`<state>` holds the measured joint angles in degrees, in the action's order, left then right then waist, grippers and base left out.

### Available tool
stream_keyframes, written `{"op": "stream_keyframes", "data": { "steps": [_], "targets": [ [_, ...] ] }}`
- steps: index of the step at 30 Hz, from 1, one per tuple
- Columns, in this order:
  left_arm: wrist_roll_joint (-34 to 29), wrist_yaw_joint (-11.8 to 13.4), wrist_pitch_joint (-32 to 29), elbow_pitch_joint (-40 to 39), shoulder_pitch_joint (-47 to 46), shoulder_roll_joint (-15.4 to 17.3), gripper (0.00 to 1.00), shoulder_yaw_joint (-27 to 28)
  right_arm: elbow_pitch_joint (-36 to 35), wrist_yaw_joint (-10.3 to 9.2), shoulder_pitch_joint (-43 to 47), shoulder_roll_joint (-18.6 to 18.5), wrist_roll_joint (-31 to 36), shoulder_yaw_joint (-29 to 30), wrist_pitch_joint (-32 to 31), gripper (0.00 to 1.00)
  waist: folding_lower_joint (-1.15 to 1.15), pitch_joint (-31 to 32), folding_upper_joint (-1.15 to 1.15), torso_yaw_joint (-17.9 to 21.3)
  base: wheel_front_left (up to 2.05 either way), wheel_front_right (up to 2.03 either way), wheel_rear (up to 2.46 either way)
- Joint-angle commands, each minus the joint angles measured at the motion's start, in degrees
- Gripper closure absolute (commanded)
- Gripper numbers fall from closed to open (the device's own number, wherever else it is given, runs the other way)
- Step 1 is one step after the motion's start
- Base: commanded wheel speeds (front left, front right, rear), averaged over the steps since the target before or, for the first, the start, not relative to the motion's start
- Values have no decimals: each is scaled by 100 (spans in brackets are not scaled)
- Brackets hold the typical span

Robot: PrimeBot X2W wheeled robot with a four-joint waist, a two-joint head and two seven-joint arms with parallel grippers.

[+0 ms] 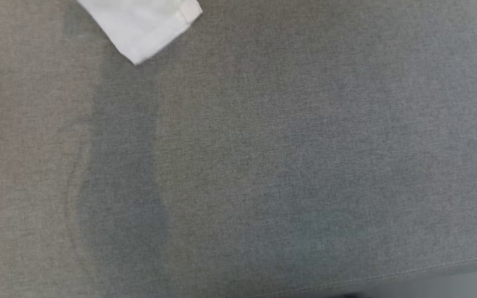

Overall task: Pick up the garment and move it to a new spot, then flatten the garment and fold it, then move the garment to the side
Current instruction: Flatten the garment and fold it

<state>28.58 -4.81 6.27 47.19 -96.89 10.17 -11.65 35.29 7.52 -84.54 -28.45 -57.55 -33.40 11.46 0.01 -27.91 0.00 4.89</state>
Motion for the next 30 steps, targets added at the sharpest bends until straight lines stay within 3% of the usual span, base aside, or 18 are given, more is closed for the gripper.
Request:
{"op": "stream_keyframes", "data": {
  "steps": [1, 8, 14, 19, 22, 30],
  "targets": [
    [-47, -5, 151, 312, -477, -96, 100, -41, 348, -6, -385, 28, -143, -102, 26, 100, -1, -114, 0, 96, 0, 0, 0],
    [47, -121, 508, 974, -938, -335, 100, -122, 826, -5, -864, -58, -377, -595, 152, 100, -1, -143, 0, 17, 0, 0, 0],
    [183, -213, 786, 1161, -346, -341, 100, -132, 677, -6, -329, -160, -753, -980, 295, 100, -1, -181, 0, 15, 0, 0, 0],
    [233, -258, 895, 705, 923, -280, 100, -86, 271, -6, 645, -358, -883, -1265, 375, 100, -1, 16, 0, 3, 0, 0, 0],
    [192, -258, 894, -34, 1988, -208, 100, 165, -149, -6, 1375, -467, -882, -1117, 375, 100, -1, 183, 0, -17, 0, 0, 0],
    [66, 11, 894, -2189, 5324, -450, 100, 693, -1267, -6, 3832, -584, -514, -523, 379, 100, -1, 792, 0, -82, 0, 0, 0]
  ]
}}
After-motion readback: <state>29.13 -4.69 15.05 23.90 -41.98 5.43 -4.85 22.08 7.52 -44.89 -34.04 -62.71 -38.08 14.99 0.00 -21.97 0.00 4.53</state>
